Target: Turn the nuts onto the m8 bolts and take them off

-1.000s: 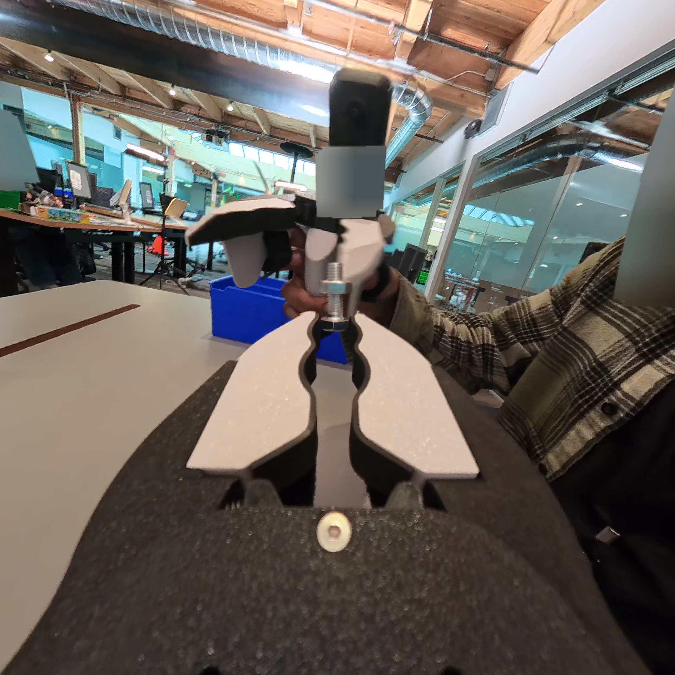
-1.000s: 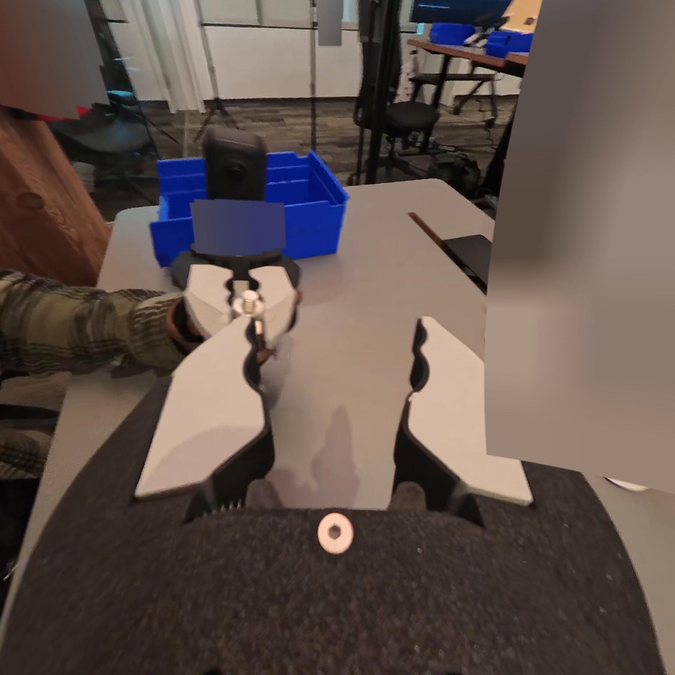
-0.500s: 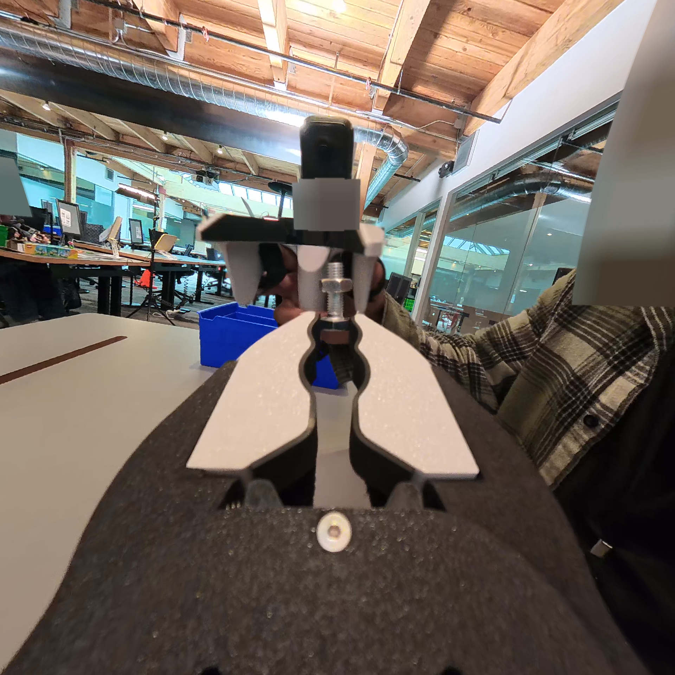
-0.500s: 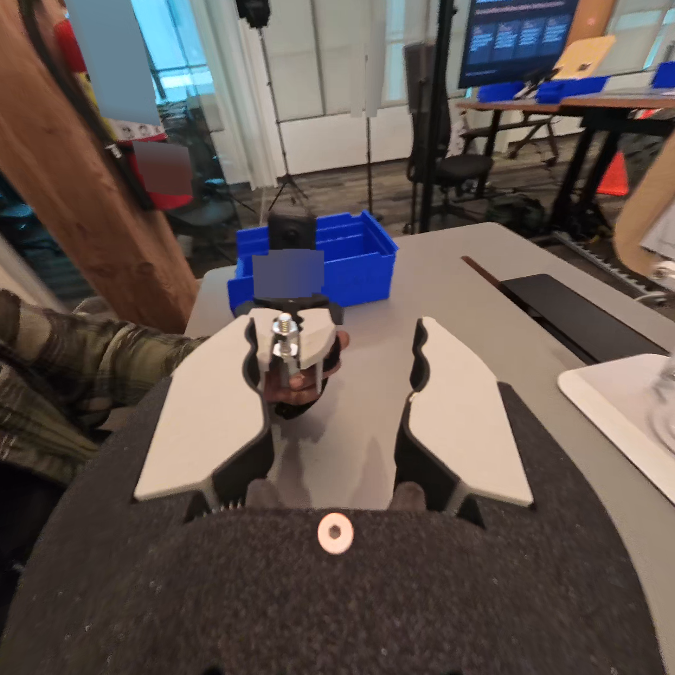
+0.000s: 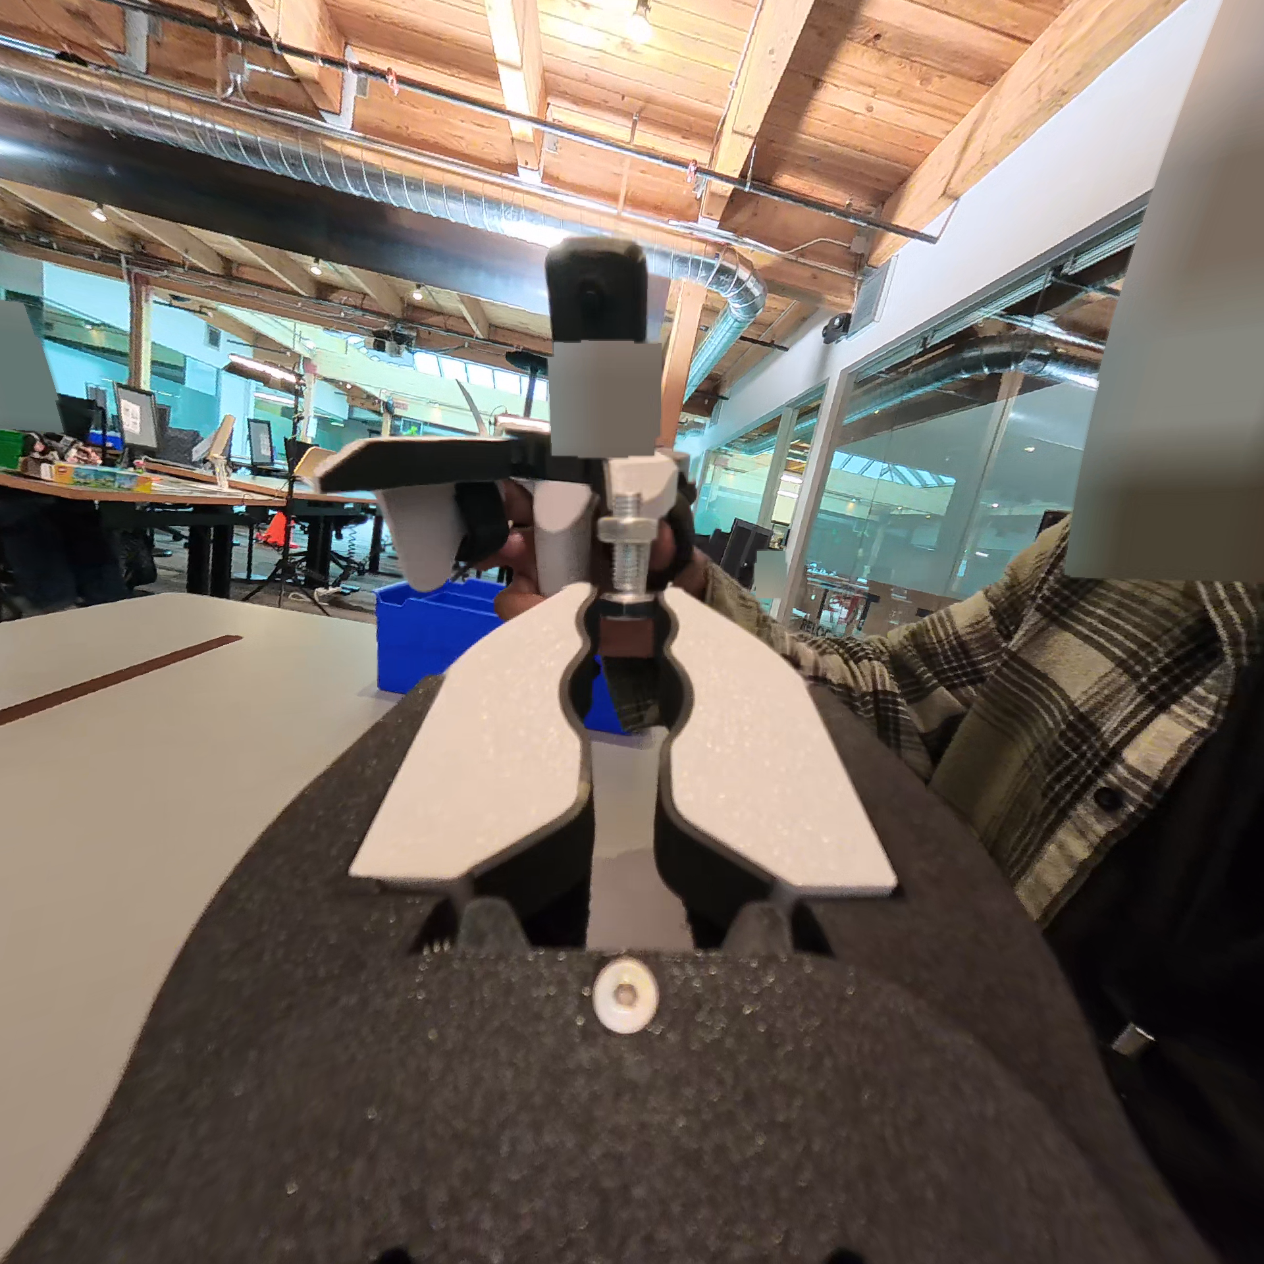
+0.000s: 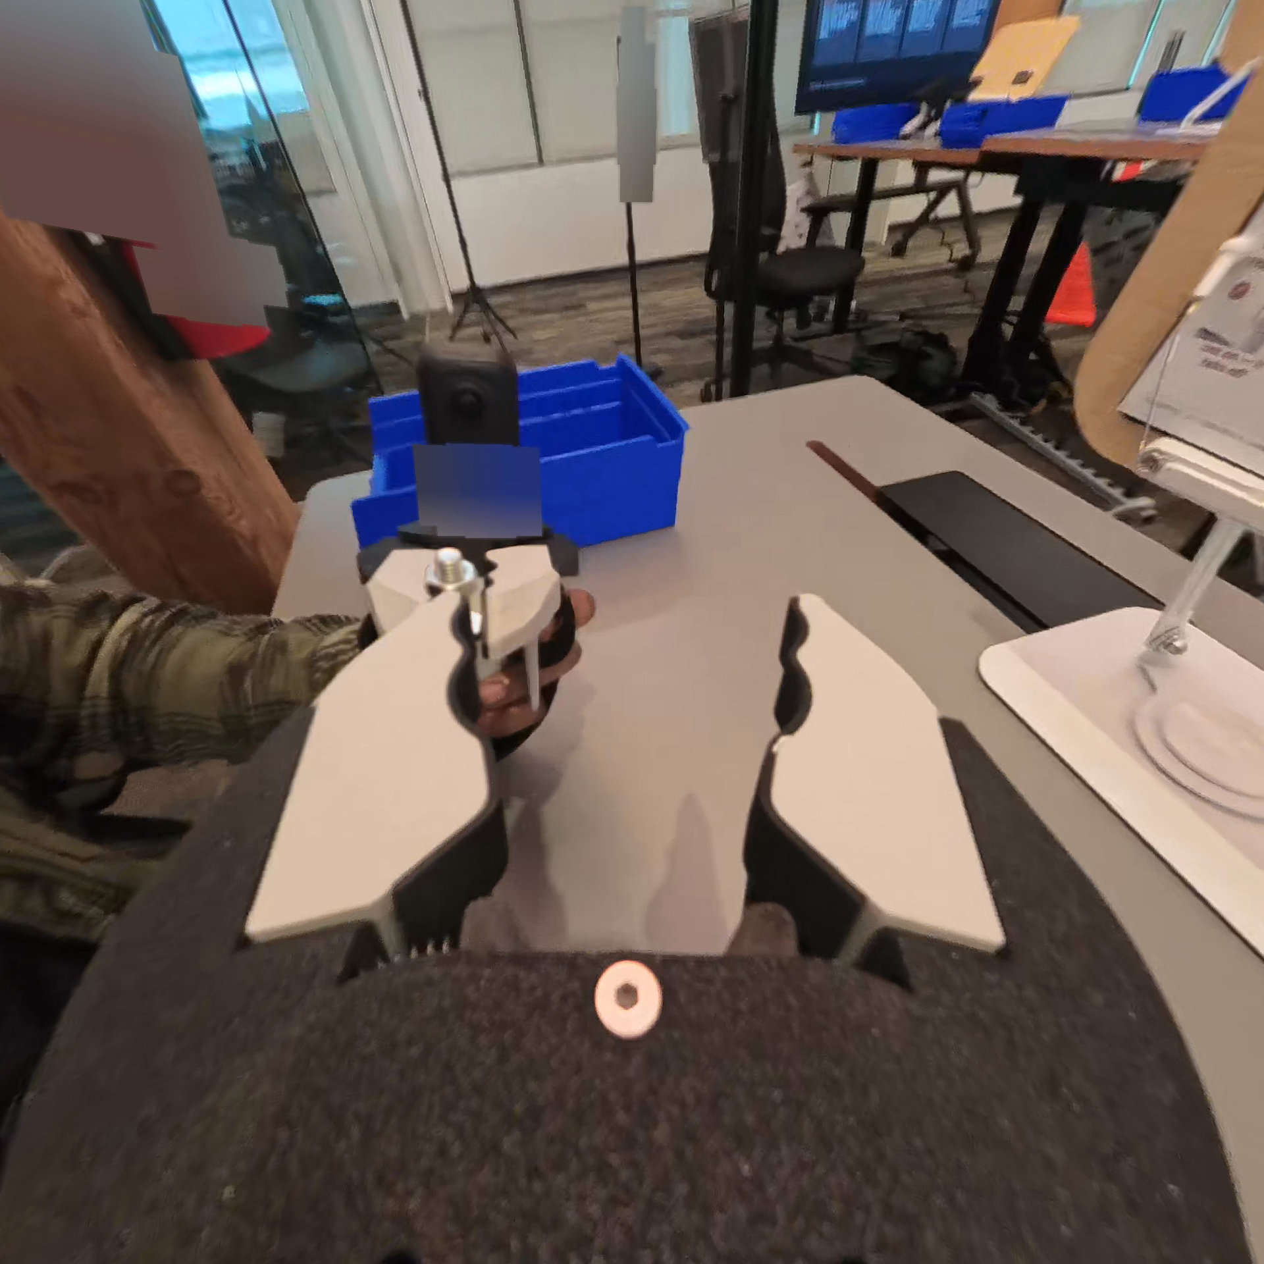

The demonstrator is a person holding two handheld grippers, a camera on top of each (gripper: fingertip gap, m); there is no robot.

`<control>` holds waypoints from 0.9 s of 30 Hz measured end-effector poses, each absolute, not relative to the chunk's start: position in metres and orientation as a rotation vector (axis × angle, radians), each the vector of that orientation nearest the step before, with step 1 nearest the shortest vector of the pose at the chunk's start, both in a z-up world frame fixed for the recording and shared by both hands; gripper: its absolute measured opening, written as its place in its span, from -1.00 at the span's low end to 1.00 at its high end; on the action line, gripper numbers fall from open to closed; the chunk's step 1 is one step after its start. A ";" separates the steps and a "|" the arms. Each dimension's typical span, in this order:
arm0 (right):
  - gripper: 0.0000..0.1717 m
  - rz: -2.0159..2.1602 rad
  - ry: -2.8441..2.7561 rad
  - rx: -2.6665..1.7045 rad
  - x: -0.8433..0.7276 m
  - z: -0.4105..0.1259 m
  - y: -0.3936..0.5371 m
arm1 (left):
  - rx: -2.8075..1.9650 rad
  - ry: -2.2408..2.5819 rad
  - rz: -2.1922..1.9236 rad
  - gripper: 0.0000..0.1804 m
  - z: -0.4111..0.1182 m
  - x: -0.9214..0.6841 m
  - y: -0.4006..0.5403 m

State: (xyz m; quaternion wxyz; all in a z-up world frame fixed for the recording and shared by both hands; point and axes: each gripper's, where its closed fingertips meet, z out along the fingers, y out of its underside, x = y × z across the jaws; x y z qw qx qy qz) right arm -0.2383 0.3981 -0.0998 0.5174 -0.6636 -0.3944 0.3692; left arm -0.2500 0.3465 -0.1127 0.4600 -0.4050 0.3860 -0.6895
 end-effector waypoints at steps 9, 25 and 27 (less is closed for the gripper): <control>-0.01 0.861 -0.984 -1.590 -0.243 -0.102 0.397 | -0.992 0.944 -1.696 -0.85 -0.111 -0.251 0.347; -0.03 0.925 -1.028 -1.538 -0.260 -0.091 0.385 | -0.977 0.944 -1.694 -0.85 -0.108 -0.253 0.345; 0.00 0.889 -1.021 -1.563 -0.255 -0.094 0.391 | -0.983 0.943 -1.684 -0.85 -0.109 -0.253 0.346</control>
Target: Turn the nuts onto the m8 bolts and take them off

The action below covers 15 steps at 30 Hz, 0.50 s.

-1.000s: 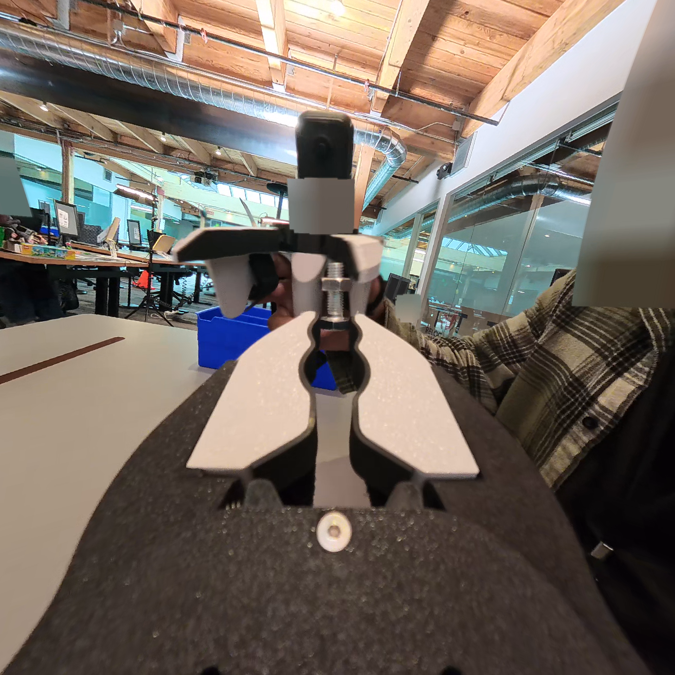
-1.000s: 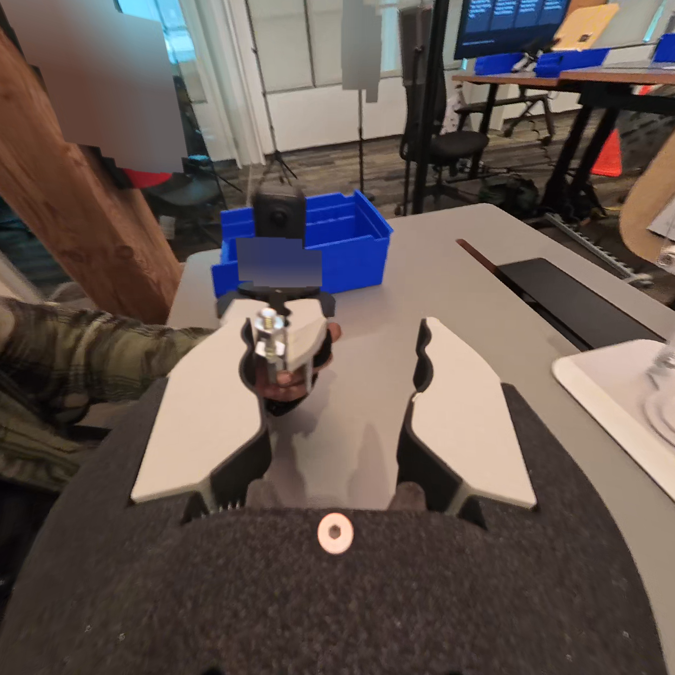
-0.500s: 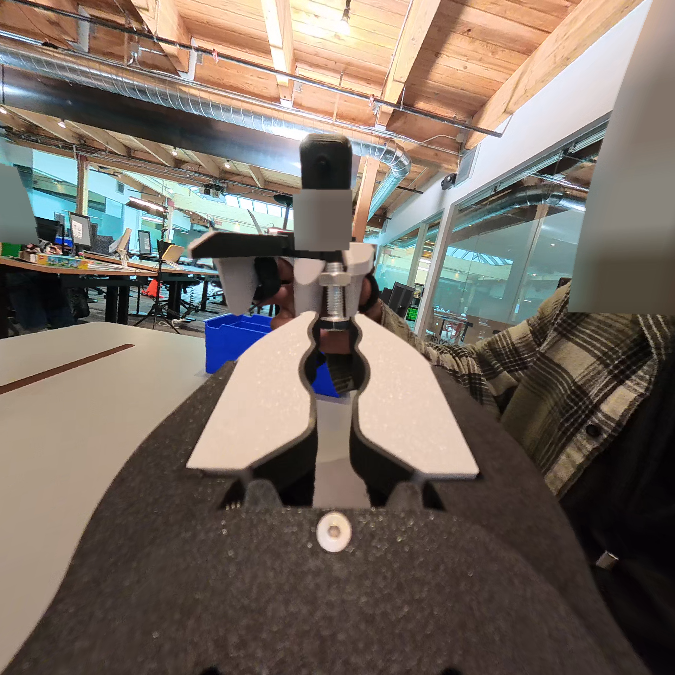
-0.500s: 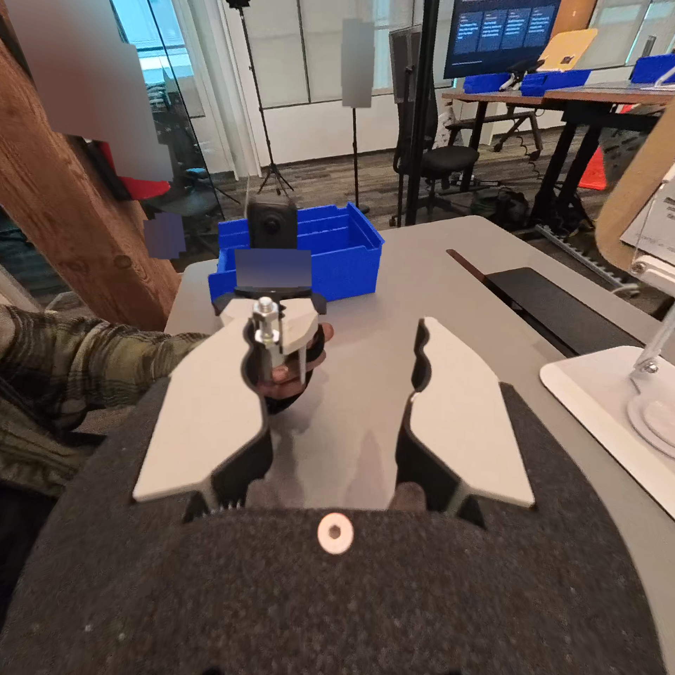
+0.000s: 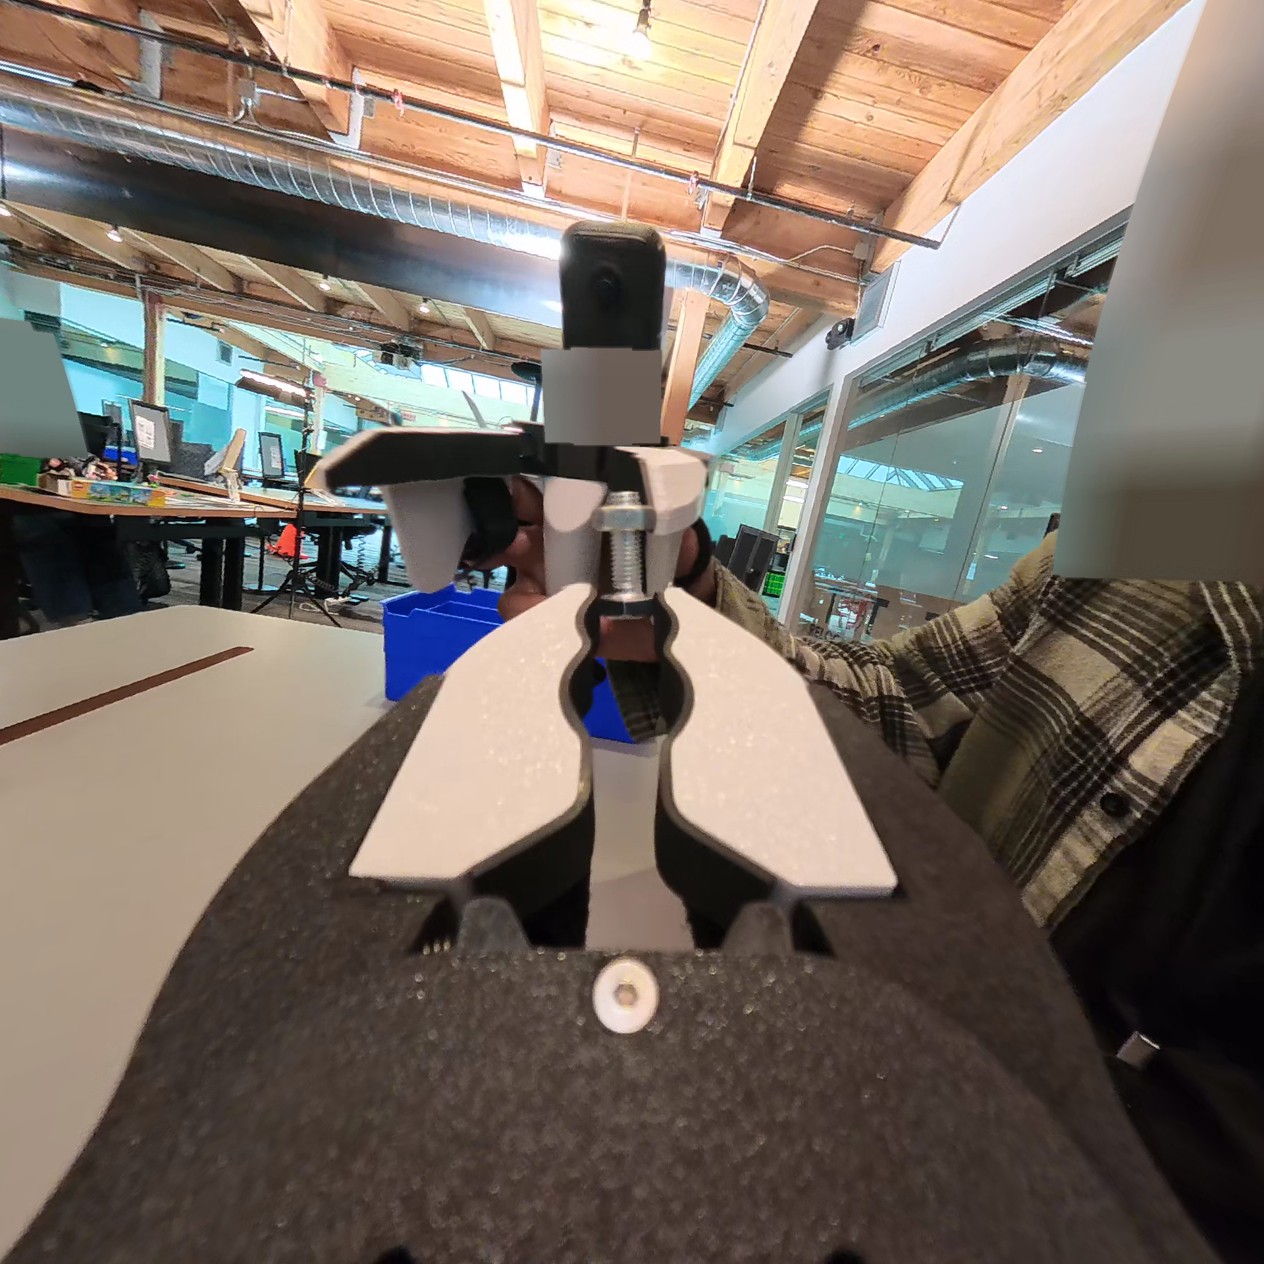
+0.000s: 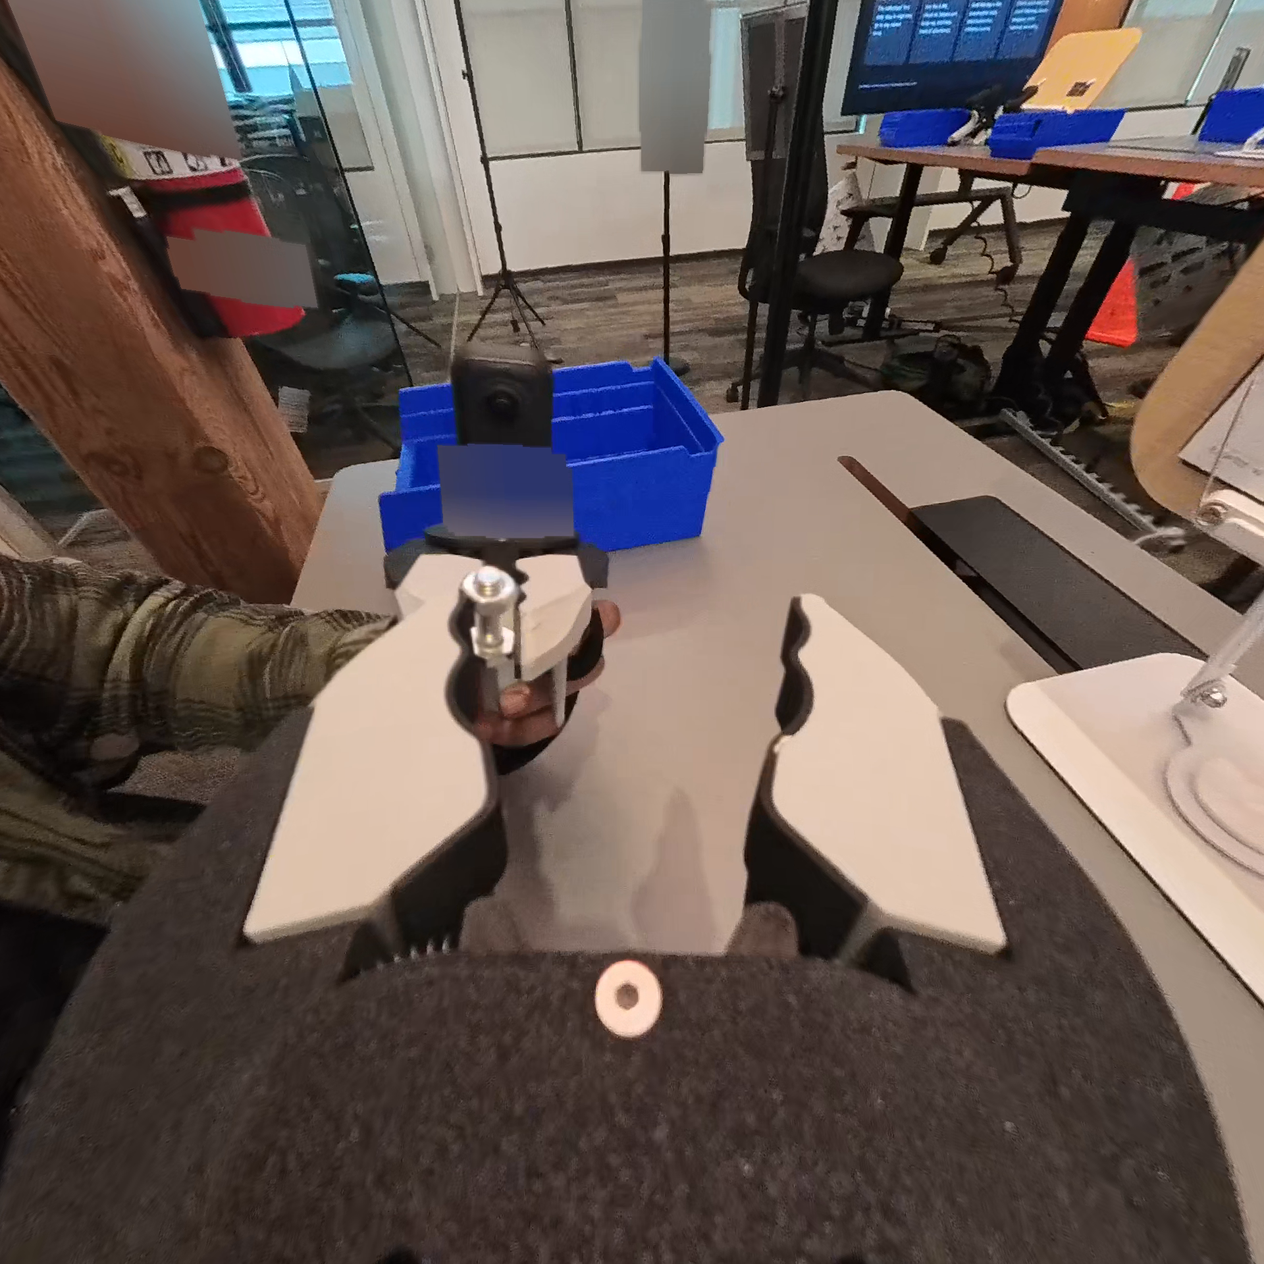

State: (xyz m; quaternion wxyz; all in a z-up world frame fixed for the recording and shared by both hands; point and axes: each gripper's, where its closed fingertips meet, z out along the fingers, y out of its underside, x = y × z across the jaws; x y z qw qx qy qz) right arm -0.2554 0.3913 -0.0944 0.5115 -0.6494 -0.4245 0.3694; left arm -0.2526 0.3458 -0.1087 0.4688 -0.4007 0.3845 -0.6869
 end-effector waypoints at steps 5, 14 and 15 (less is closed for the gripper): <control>-0.05 0.930 -1.015 -1.530 -0.250 -0.086 0.386 | -0.974 0.934 -1.694 -0.85 -0.107 -0.255 0.347; -0.06 0.910 -1.023 -1.545 -0.249 -0.088 0.388 | -0.969 0.934 -1.691 -0.85 -0.107 -0.255 0.346; -0.06 0.924 -1.023 -1.533 -0.250 -0.085 0.385 | -0.968 0.934 -1.693 -0.85 -0.106 -0.255 0.346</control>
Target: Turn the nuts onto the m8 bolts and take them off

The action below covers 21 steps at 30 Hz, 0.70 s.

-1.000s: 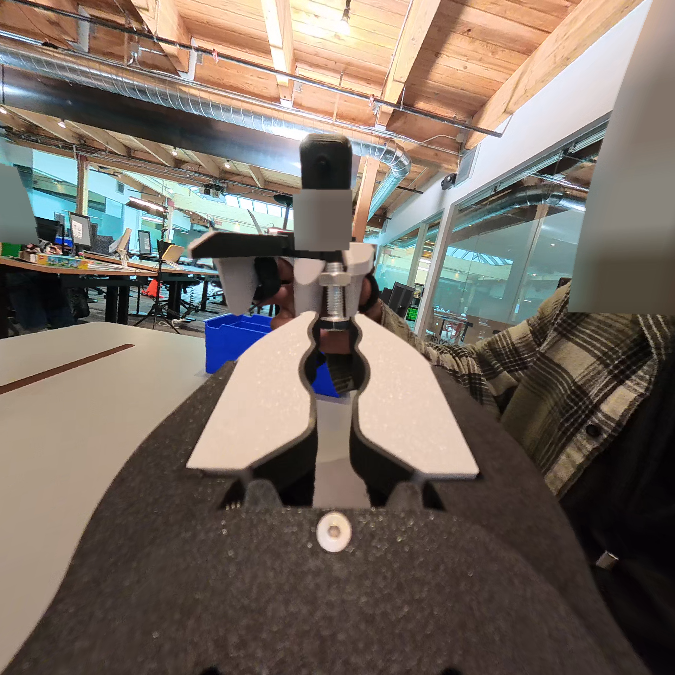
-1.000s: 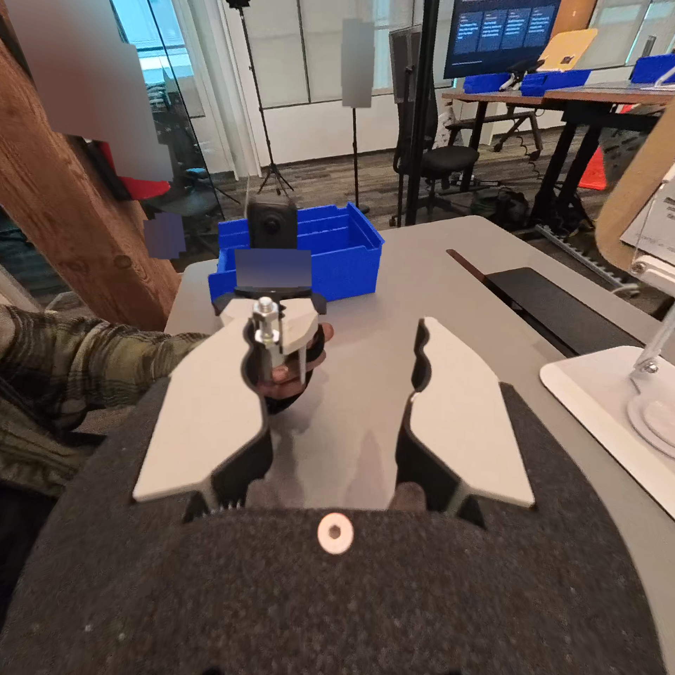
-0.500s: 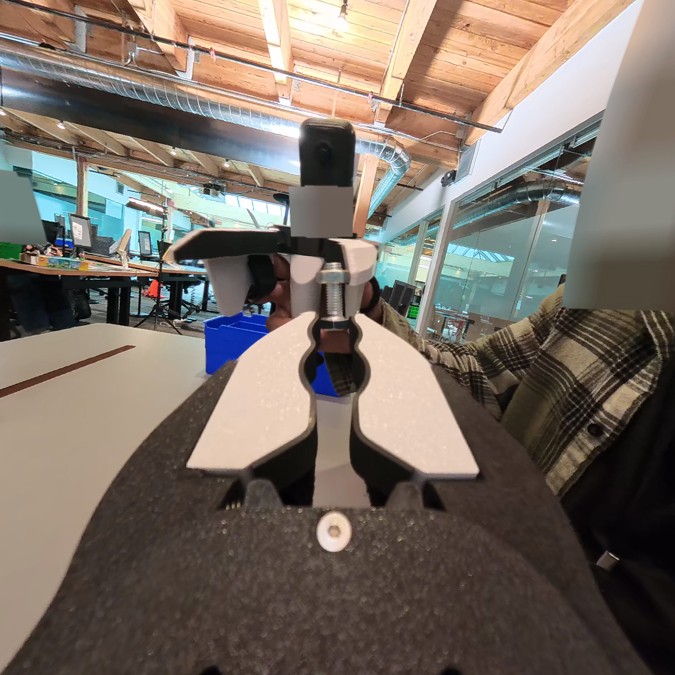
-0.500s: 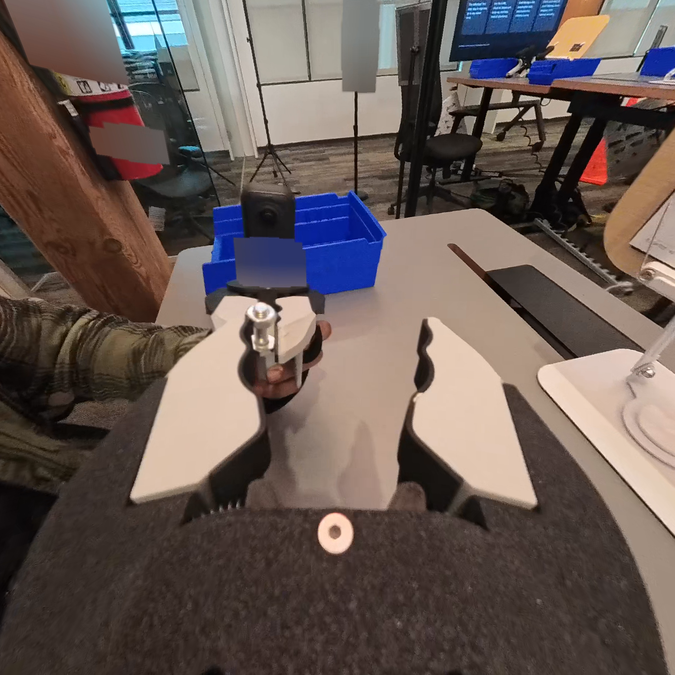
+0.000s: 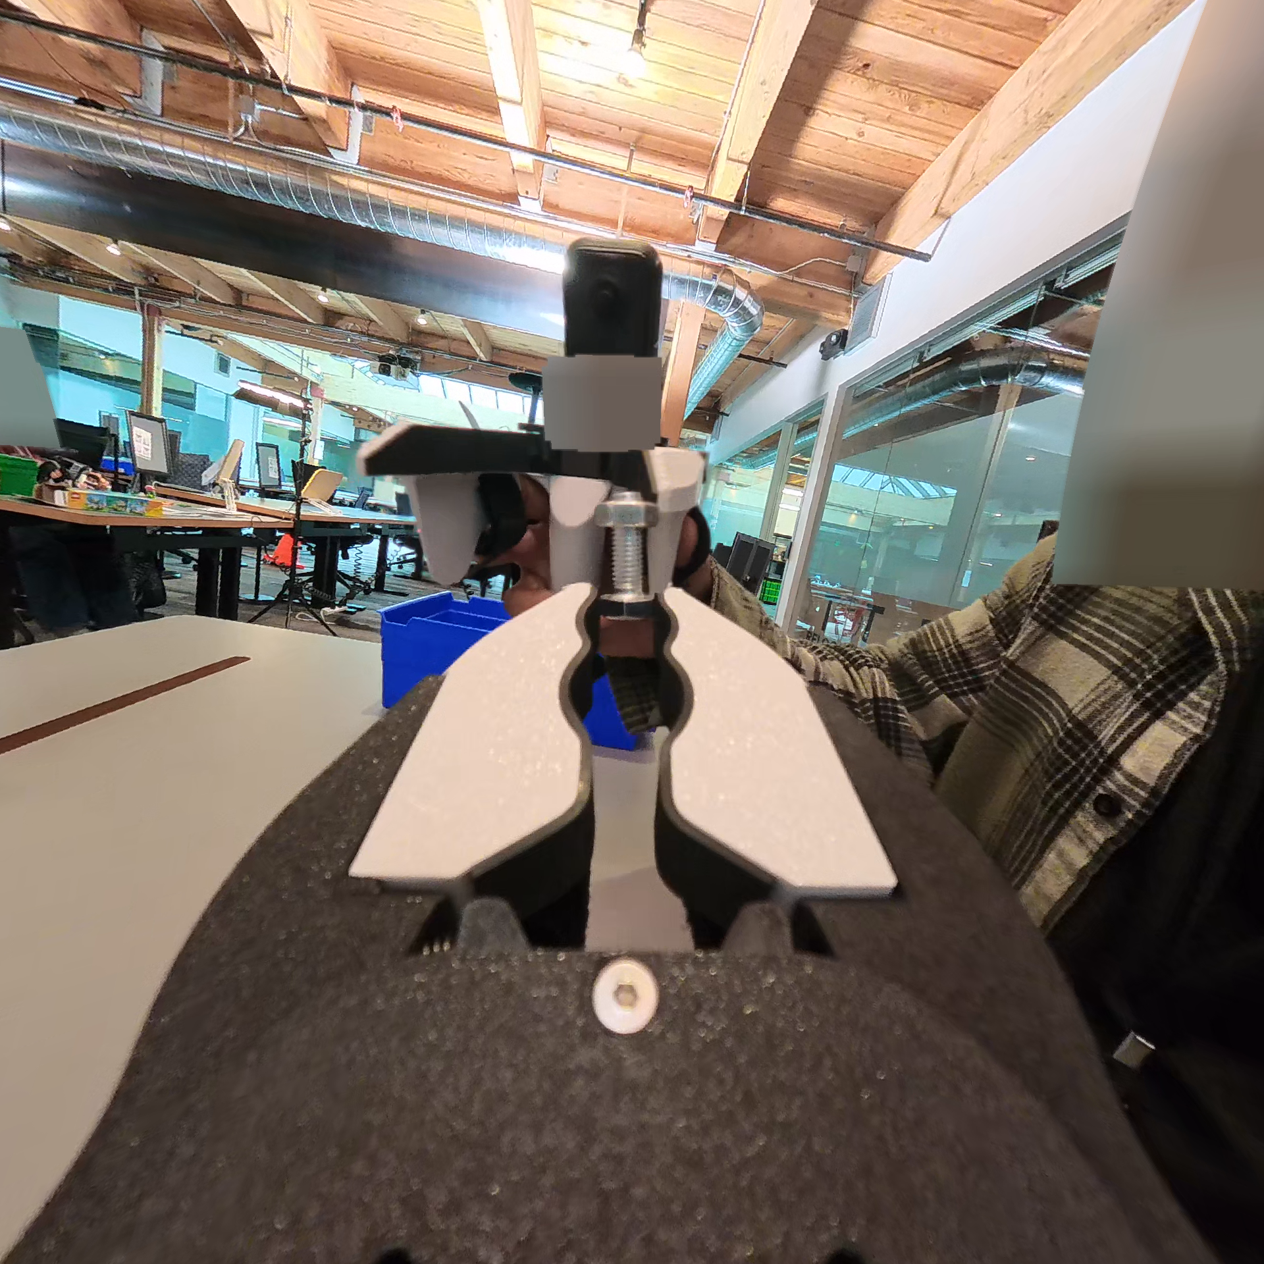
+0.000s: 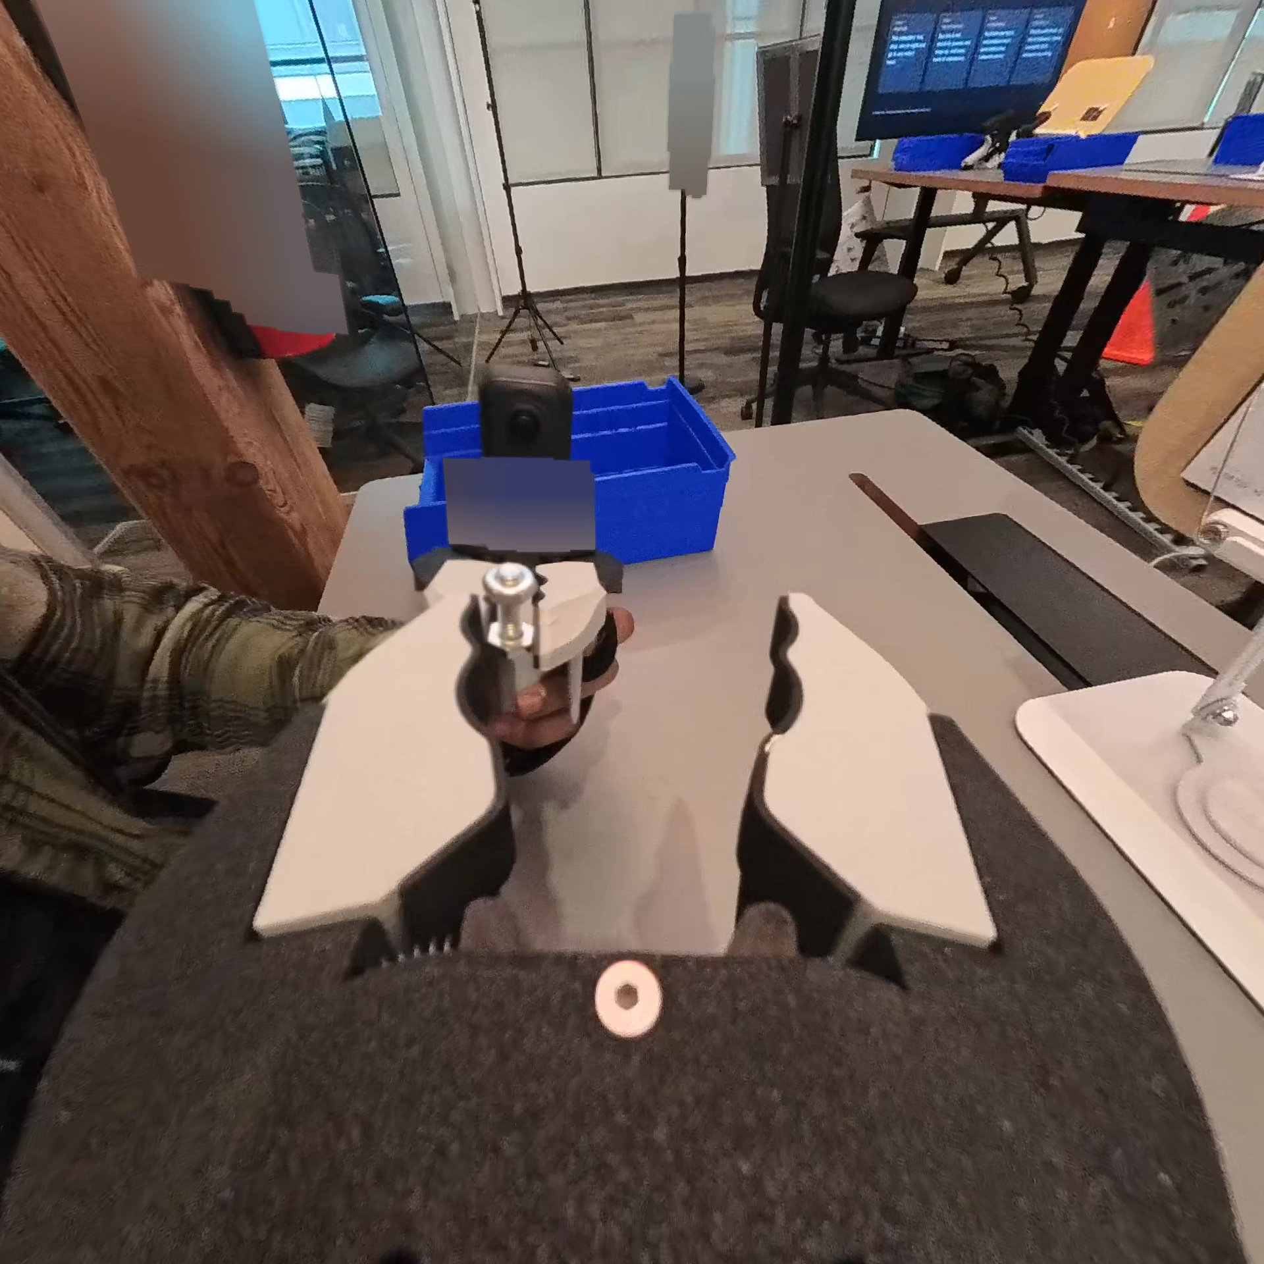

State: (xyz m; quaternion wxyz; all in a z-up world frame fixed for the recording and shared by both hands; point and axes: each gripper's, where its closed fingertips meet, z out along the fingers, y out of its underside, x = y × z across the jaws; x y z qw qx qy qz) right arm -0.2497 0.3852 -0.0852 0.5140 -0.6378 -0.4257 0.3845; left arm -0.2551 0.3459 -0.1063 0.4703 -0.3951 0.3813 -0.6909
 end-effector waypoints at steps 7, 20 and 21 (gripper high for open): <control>-0.03 0.872 -1.043 -1.555 -0.255 -0.090 0.389 | -0.970 0.944 -1.689 -0.85 -0.107 -0.254 0.344; -0.07 0.879 -1.028 -1.545 -0.246 -0.085 0.389 | -0.958 0.934 -1.689 -0.85 -0.104 -0.257 0.345; -0.07 0.898 -1.020 -1.537 -0.246 -0.082 0.388 | -0.958 0.935 -1.689 -0.85 -0.104 -0.257 0.345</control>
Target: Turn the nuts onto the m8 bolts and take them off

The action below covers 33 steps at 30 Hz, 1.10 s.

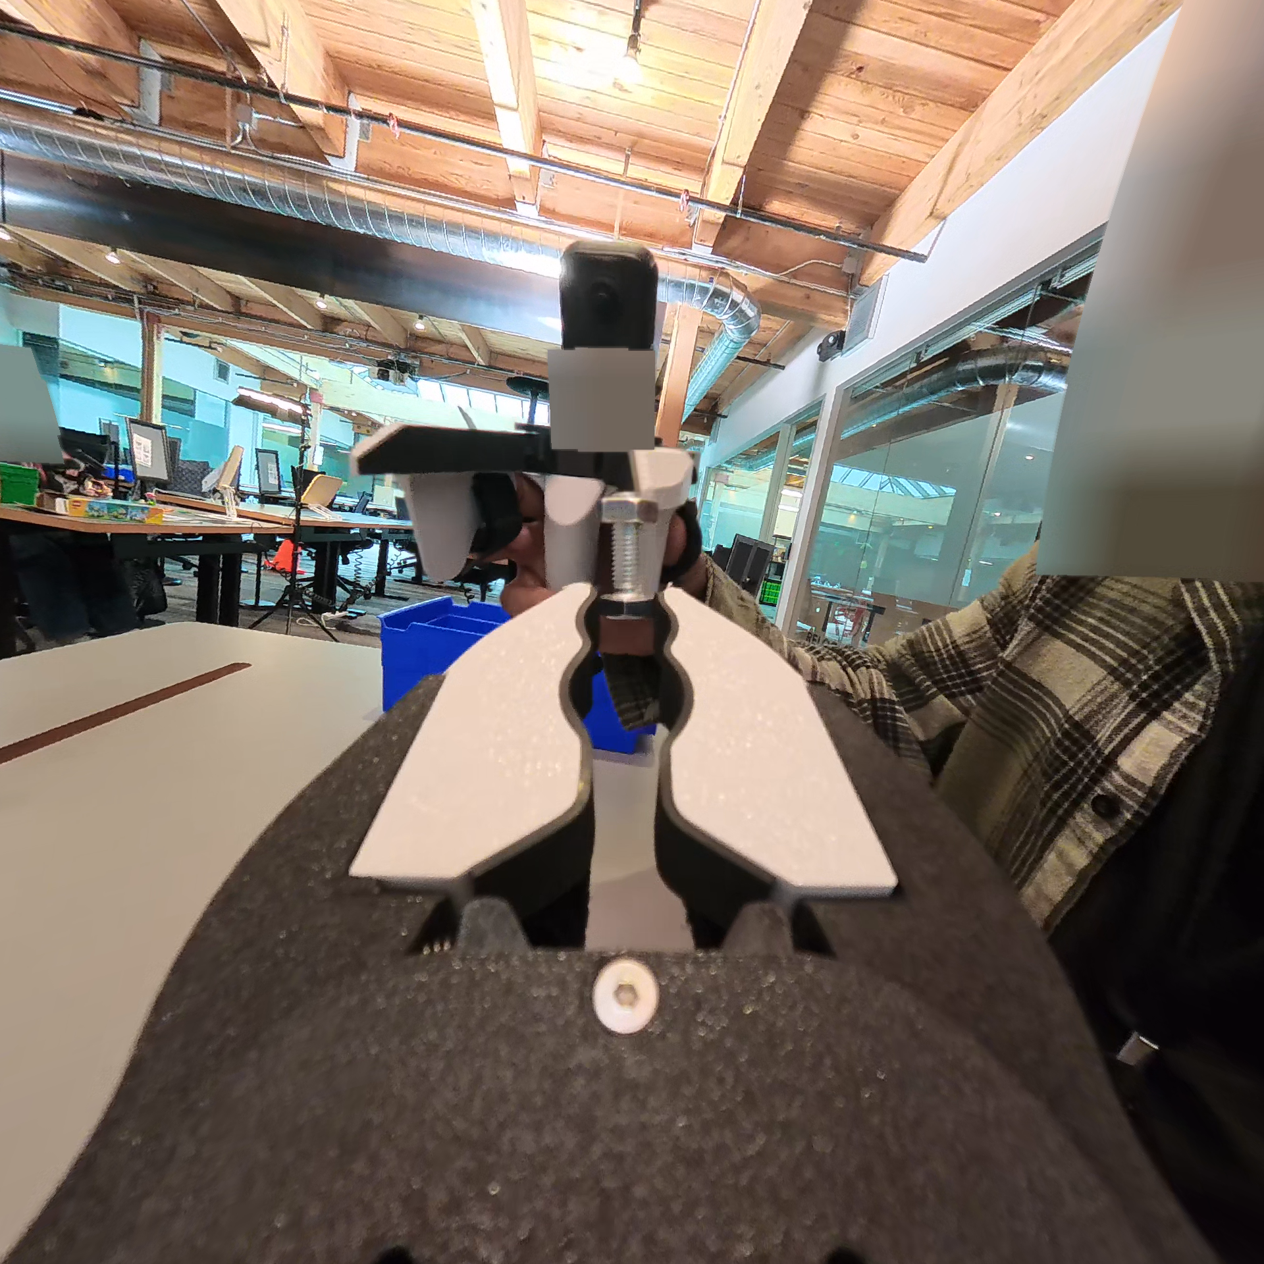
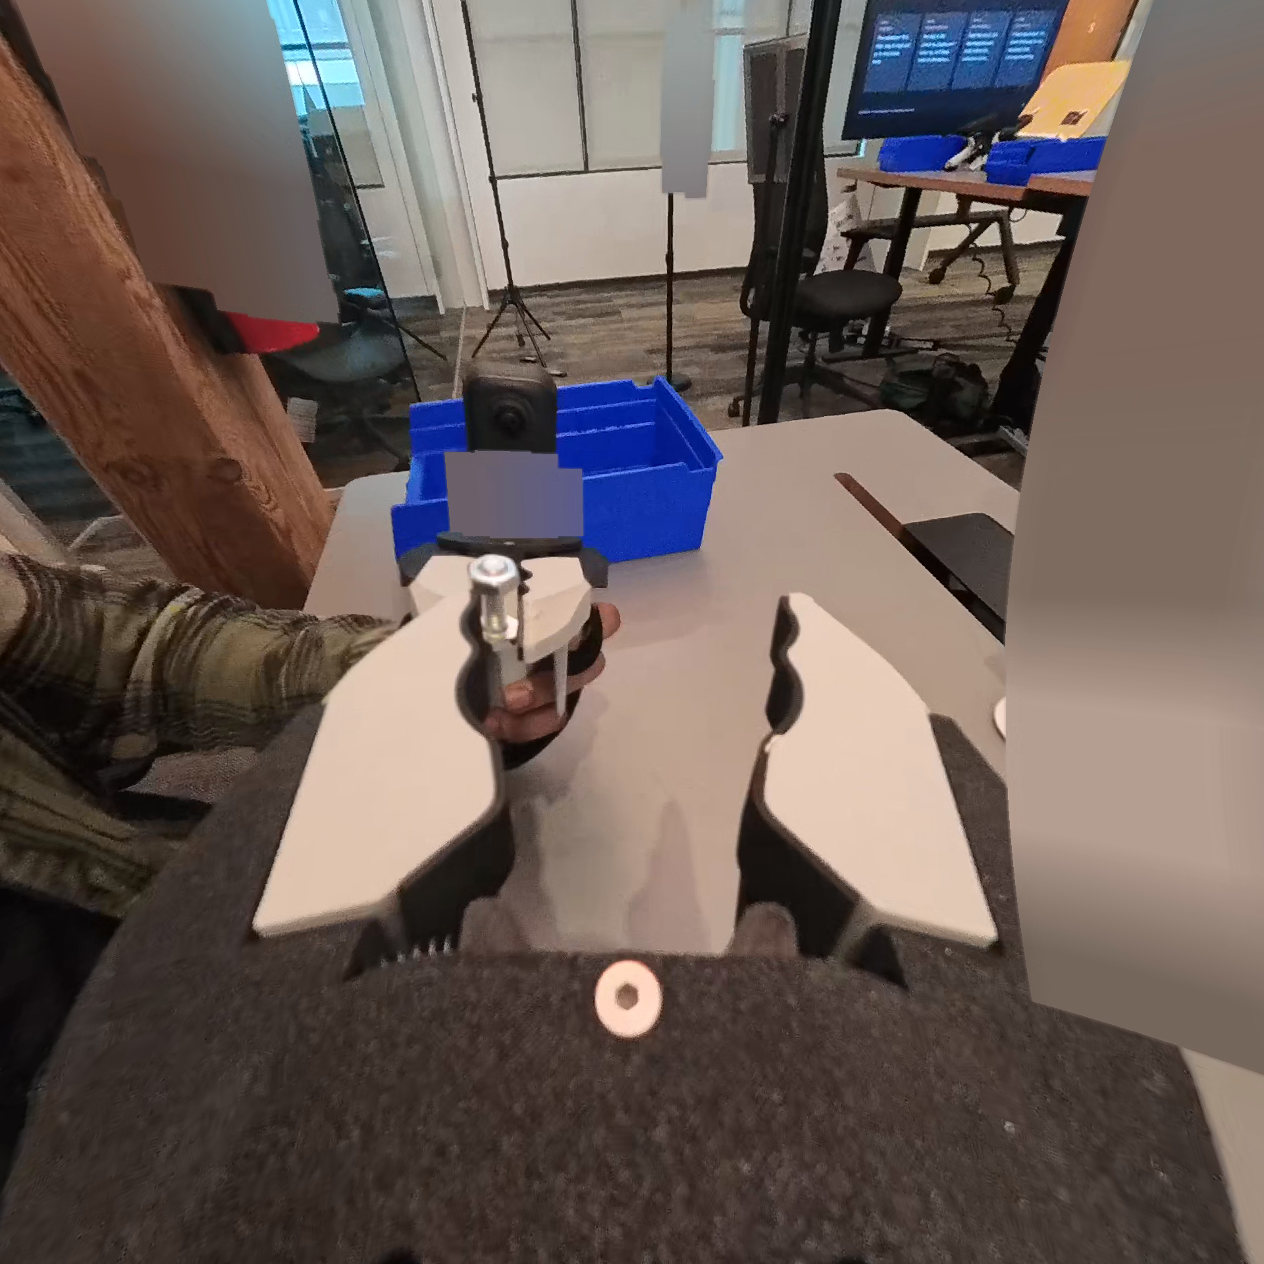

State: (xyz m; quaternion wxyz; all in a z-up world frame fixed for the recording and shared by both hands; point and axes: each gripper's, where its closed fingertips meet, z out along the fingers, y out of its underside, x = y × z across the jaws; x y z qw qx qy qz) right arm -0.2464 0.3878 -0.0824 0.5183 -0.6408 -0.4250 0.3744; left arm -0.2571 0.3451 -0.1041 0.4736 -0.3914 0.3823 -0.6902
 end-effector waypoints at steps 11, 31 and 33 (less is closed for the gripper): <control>-0.05 0.921 -1.018 -1.533 -0.247 -0.084 0.386 | -0.955 0.943 -1.684 -0.85 -0.104 -0.256 0.344; -0.03 0.956 -1.030 -1.525 -0.260 -0.086 0.381 | -0.953 0.953 -1.681 -0.85 -0.104 -0.255 0.341; -0.03 0.963 -1.023 -1.525 -0.260 -0.085 0.382 | -0.953 0.955 -1.683 -0.85 -0.104 -0.254 0.341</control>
